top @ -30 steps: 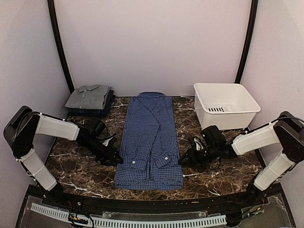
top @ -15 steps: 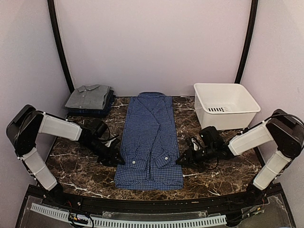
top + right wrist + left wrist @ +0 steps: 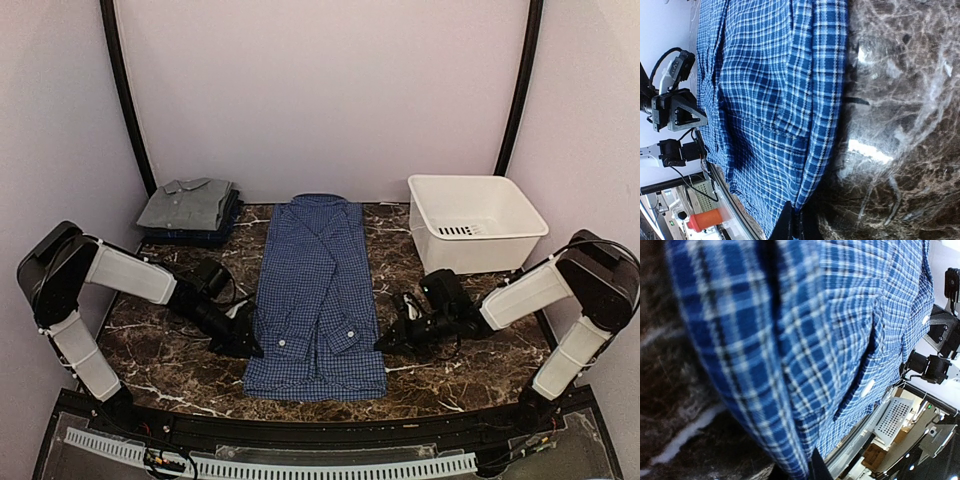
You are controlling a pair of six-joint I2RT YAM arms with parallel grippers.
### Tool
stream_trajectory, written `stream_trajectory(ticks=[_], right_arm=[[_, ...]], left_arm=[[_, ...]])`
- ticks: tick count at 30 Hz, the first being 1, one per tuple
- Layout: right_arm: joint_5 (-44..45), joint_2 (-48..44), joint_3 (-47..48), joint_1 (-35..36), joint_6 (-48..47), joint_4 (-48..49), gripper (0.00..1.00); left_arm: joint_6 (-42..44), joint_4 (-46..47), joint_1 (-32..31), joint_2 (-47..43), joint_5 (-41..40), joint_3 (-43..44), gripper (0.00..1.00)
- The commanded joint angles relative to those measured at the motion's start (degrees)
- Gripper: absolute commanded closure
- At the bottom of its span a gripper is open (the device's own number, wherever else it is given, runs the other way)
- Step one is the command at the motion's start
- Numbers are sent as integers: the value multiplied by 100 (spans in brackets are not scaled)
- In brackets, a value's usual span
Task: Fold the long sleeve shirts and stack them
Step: Pick up the rectangle-folded shirt from the center of the board, then fold the rectangle-folded shirt at the center of the board.
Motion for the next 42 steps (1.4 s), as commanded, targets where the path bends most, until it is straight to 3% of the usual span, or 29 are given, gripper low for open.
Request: stream_trajectory(ticks=[1,4,13,22,34,42], right_arm=[[-104,-79,-154,-2,38,280,100],[-65,-248,-270,53,107,269,100],[161,-927,-530,392,369,62,100],[411,-1240,-74,389,480,-341,100],[509,-563,807,81,840,182,100],[715,604,1809,-365,654,570,100]], left_arm=[[-215,71,-99,-10,83,-236,95],[-334,166,-175,-166,91,-321,100],[-831,362,-427,-1020,23,-766,100],[-1425,706,-422,-1694,-134,-699,100],[-2719,2065,101,-1876,-230,-506,100],[-2831,2854,617,-1025,-580,7,100]])
